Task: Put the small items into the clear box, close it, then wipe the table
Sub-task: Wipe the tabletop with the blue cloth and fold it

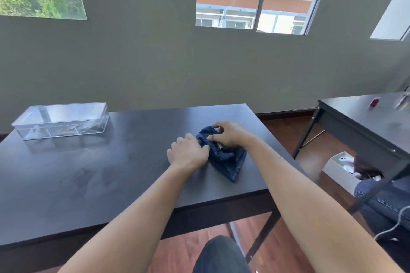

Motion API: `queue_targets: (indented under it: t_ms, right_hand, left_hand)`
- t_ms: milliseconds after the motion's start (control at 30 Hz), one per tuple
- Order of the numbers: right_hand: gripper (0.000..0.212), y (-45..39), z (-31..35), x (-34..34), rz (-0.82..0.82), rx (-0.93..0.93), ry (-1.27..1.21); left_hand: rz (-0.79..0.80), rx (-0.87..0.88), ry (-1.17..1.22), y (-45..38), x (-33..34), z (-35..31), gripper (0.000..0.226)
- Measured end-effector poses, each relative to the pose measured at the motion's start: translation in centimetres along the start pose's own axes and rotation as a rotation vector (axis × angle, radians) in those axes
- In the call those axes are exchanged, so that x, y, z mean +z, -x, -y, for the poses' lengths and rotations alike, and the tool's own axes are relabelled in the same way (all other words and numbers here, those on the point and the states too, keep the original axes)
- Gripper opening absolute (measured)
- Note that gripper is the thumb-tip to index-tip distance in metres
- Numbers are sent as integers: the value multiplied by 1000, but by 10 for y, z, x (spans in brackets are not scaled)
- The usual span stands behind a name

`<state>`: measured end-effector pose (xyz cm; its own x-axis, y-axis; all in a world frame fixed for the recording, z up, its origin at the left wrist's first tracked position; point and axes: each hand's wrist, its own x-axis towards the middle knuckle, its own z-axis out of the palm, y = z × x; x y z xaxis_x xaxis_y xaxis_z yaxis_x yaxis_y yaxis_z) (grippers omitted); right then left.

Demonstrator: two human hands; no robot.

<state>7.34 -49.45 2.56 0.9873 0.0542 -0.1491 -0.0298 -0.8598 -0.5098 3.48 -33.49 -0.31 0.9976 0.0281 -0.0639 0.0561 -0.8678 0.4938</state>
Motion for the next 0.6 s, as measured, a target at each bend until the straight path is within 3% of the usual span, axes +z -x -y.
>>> queue_targets:
  t_ms: [67, 233, 400, 600]
  right_hand:
    - [29, -1, 0, -6, 30, 3, 11]
    - [27, 8, -10, -17, -16, -19, -224]
    - [16, 33, -16, -29, -52, -85, -455]
    - [25, 68, -33, -53, -93, -187, -645]
  left_hand:
    - [20, -35, 47, -5, -1, -2, 43]
    - [-3, -23, 154, -8, -5, 4, 22]
    - [-115, 187, 721, 9, -8, -4, 16]
    - [-133, 342, 884, 20, -27, -25, 14]
